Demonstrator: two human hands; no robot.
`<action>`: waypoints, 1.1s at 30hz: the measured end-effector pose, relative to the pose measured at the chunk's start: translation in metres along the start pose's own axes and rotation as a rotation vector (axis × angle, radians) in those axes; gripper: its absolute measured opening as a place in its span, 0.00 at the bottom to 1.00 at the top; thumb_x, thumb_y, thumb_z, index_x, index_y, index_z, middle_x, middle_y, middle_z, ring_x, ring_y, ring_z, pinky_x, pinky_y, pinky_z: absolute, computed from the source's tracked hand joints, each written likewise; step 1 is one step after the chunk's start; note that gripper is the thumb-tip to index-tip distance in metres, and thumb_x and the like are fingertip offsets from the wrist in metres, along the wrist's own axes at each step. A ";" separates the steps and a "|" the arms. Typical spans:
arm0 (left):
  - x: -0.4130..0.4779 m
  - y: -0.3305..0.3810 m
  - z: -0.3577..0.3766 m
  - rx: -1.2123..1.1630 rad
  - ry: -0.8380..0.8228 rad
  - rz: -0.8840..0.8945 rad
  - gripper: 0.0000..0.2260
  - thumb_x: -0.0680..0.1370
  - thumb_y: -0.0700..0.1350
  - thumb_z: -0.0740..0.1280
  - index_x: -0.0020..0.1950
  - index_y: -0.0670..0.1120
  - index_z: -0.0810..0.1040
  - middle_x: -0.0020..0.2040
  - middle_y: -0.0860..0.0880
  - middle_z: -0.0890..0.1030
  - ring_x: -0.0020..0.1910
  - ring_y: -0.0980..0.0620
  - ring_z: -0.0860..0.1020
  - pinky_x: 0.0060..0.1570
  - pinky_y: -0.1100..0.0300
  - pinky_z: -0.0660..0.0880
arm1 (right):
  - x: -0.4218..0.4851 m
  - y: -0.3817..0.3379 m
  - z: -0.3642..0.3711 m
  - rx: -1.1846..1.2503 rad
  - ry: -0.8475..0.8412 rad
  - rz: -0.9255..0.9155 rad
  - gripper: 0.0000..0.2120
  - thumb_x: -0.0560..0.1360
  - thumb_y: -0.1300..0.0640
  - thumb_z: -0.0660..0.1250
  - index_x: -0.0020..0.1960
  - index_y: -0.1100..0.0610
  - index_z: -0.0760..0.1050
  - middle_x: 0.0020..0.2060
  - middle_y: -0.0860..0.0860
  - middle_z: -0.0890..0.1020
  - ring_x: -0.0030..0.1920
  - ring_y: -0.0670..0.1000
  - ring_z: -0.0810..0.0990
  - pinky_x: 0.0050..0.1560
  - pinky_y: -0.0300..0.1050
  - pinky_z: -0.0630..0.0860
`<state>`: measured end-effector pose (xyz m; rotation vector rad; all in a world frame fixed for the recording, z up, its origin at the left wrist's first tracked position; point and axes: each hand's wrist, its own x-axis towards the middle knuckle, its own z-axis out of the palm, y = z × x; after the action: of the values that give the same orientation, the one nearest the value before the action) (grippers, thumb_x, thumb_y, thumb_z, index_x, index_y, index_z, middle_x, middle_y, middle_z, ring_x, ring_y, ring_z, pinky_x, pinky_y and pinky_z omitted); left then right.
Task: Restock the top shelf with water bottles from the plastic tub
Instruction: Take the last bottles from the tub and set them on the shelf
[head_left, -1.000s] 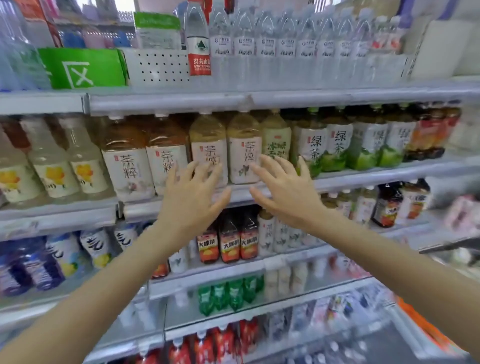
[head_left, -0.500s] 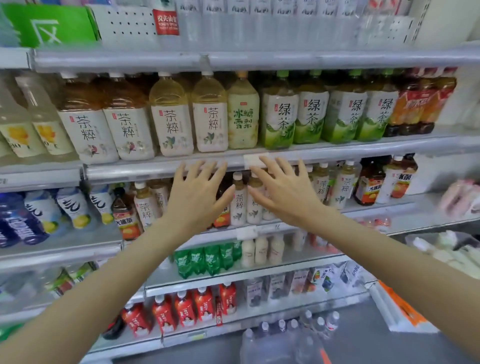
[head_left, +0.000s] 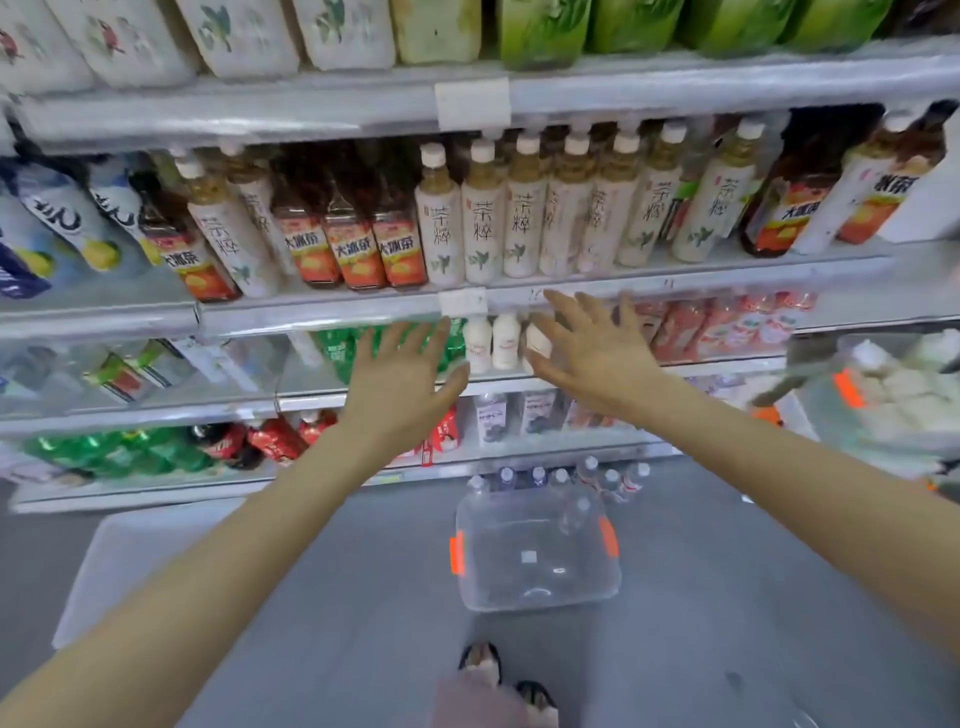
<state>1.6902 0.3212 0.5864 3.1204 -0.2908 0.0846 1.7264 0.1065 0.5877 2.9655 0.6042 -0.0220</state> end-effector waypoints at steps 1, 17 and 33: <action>0.005 0.003 0.009 -0.004 -0.043 0.012 0.38 0.71 0.64 0.35 0.77 0.48 0.56 0.74 0.47 0.64 0.73 0.46 0.59 0.70 0.49 0.51 | -0.001 0.000 0.010 0.000 -0.024 0.016 0.30 0.78 0.37 0.42 0.75 0.50 0.57 0.76 0.52 0.54 0.75 0.57 0.54 0.70 0.64 0.49; 0.014 -0.005 0.196 -0.048 -0.478 0.016 0.26 0.81 0.57 0.49 0.77 0.48 0.53 0.74 0.47 0.63 0.73 0.46 0.58 0.70 0.50 0.52 | -0.001 0.035 0.214 0.143 -0.315 0.244 0.25 0.80 0.43 0.50 0.74 0.51 0.59 0.75 0.52 0.57 0.74 0.58 0.57 0.70 0.65 0.51; 0.019 0.054 0.429 -0.095 -0.650 -0.043 0.35 0.74 0.62 0.39 0.77 0.46 0.54 0.73 0.47 0.66 0.72 0.46 0.62 0.68 0.51 0.57 | -0.020 0.069 0.467 0.188 -0.538 0.289 0.24 0.80 0.42 0.52 0.73 0.51 0.61 0.75 0.51 0.57 0.73 0.58 0.59 0.70 0.57 0.55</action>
<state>1.7215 0.2601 0.1594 2.9537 -0.2147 -0.9195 1.7395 -0.0185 0.1323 2.9836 0.1061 -0.8560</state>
